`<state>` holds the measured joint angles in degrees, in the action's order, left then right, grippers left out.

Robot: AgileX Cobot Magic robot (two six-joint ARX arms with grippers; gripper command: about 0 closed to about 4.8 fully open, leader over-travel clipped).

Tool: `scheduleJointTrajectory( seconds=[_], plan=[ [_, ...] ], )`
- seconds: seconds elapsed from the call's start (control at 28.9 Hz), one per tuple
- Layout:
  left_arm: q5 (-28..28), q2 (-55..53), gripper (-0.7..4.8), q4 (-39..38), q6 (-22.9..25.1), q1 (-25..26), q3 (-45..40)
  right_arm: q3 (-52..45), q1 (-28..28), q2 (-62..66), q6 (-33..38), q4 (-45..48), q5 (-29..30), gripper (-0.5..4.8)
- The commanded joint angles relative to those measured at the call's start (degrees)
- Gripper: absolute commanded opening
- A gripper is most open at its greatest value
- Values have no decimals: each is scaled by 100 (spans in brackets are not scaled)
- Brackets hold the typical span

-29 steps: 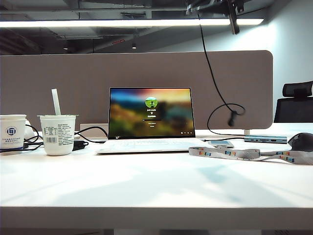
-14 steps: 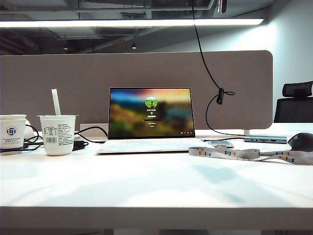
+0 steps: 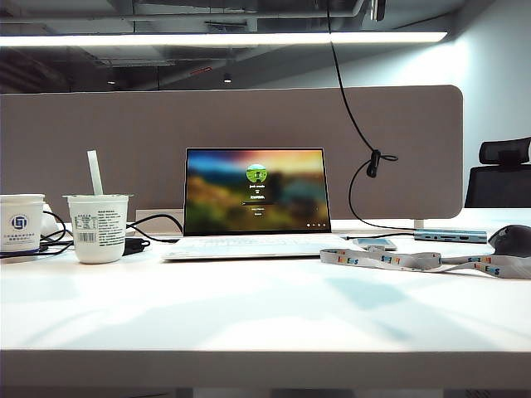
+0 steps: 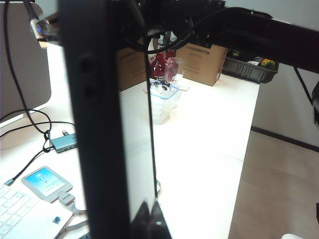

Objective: Pick up the black phone, pick up the charger plug, insert the charger plug into the phone's charging port, and finally place the connected phone back on the desk.

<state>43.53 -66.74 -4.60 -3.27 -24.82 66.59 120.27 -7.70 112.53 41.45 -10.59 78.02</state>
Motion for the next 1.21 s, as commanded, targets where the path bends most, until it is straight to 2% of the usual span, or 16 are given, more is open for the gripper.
scheduleJointTrajectory(
  seconds=[0.03,0.17,0.52,0.93,1.21],
  plan=[
    [317,-136,-7,485,46,2,44,24,-24,-63,-116,704,216,-5],
    [457,-304,-7,723,46,2,44,24,-136,-151,-79,1506,463,-6],
    [715,-686,-7,1467,151,2,42,22,-409,-490,-96,2470,756,-6],
    [1093,-772,-7,1757,151,2,42,24,-737,-595,-94,2739,903,-6],
    [1200,-772,-7,1766,151,2,42,22,-831,-931,188,2715,957,-6]
  ],
)
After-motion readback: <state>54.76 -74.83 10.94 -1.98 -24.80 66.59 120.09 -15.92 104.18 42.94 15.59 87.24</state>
